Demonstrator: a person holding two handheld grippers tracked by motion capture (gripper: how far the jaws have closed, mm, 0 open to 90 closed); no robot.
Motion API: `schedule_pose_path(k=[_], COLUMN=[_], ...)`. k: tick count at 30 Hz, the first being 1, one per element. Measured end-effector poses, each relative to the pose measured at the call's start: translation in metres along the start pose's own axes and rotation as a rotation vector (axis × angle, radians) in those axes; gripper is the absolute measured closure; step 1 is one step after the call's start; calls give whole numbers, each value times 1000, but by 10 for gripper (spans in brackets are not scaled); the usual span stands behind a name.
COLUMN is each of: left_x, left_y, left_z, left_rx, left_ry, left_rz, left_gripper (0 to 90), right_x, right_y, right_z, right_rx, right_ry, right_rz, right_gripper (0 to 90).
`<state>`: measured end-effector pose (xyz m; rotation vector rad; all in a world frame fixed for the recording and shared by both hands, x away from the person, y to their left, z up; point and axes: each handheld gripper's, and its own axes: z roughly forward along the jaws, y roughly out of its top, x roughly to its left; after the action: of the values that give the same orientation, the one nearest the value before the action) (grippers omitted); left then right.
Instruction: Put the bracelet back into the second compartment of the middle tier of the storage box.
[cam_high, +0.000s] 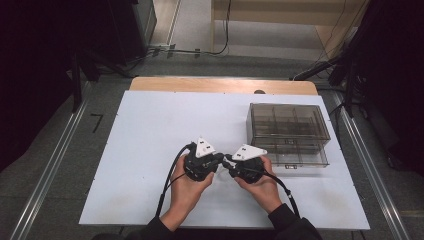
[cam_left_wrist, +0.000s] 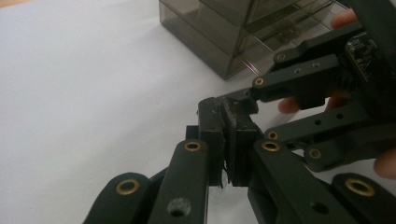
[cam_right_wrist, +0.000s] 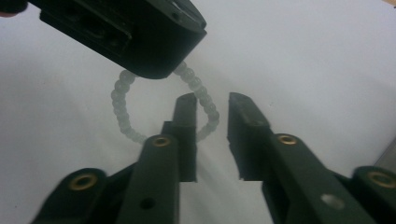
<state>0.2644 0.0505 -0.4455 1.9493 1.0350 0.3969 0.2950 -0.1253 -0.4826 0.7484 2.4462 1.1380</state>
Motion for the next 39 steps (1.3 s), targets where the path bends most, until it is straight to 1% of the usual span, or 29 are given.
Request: schedule_pose_path(k=[2, 3, 7, 10, 13, 14, 16, 19, 22, 25, 26, 33, 36, 39], left_x=[0, 0, -1, -1, 0, 0, 0, 1, 3, 8, 9, 23, 32, 43], left_y=[0, 0, 0, 0, 0, 0, 0, -1, -2, -4, -4, -10, -15, -20], left_z=[0, 1, 1, 1, 0, 0, 0, 0, -1, -2, -3, -8, -10, -13], left_rx=[0, 1, 1, -9, -21, -24, -25, -21, -24, -25, -27, -27, -30, -26], left_ry=[-1, -2, -7, -7, -18, -15, -13, -8, 2, 4, 4, 28, 53, 93], left_rz=[1, 3, 4, -1, -20, -19, -17, -24, -32, -43, -53, -79, -95, -118], left_gripper=[877, 877, 876, 871, 809, 803, 775, 698, 647, 623, 623, 586, 566, 496], right_x=[0, 0, -2, -2, -3, -4, -4, -6, -7, -8, -10, -23, -31, -41], right_y=[0, 0, 0, 1, 1, 1, 2, 2, 1, 1, 1, 2, 1, 0], right_z=[-1, -1, -3, -6, -9, -10, -12, -15, -17, -22, -25, -49, -60, -73], right_rx=[0, -3, -4, -12, -21, -24, -23, -20, -17, -30, -37, -96, -119, -145], right_ry=[-1, 2, 4, -7, -15, -15, -22, -20, -18, -22, -23, -44, -59, -80], right_rz=[0, 3, 12, 16, 23, 21, 32, 45, 46, 50, 49, 93, 115, 138], right_gripper=[802, 821, 830, 833, 835, 835, 836, 838, 838, 838, 838, 838, 838, 838])
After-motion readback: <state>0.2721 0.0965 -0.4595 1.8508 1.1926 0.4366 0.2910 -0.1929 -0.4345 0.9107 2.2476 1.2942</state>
